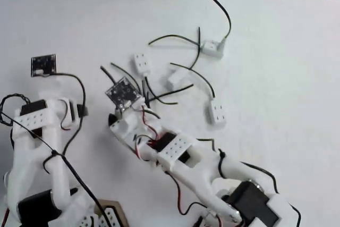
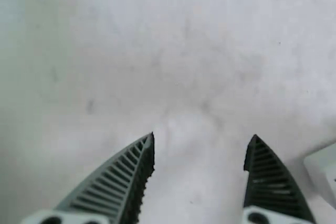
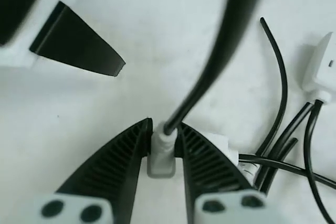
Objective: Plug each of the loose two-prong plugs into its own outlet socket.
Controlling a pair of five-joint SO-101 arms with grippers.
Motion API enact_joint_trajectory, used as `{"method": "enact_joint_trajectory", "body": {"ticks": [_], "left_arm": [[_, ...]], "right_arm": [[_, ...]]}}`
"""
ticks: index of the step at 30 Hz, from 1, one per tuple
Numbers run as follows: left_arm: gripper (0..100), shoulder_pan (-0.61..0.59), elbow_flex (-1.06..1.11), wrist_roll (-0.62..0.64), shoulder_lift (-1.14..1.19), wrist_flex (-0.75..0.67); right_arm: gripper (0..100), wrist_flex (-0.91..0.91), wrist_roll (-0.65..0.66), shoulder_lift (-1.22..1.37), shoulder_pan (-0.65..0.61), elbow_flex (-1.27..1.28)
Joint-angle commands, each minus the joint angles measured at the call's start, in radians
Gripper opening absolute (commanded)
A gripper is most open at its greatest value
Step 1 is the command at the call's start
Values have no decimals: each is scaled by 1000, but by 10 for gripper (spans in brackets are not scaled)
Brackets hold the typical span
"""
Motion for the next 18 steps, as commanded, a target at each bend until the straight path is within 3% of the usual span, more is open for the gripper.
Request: {"method": "enact_joint_trajectory", "body": {"ticks": [1,18], "left_arm": [[275,-5,2,9,-39,-15],[275,-5,5,6,-38,-15]], "right_arm": [[17,-71,9,19,-7,-48],[17,-185,9,124,-1,-52]]}}
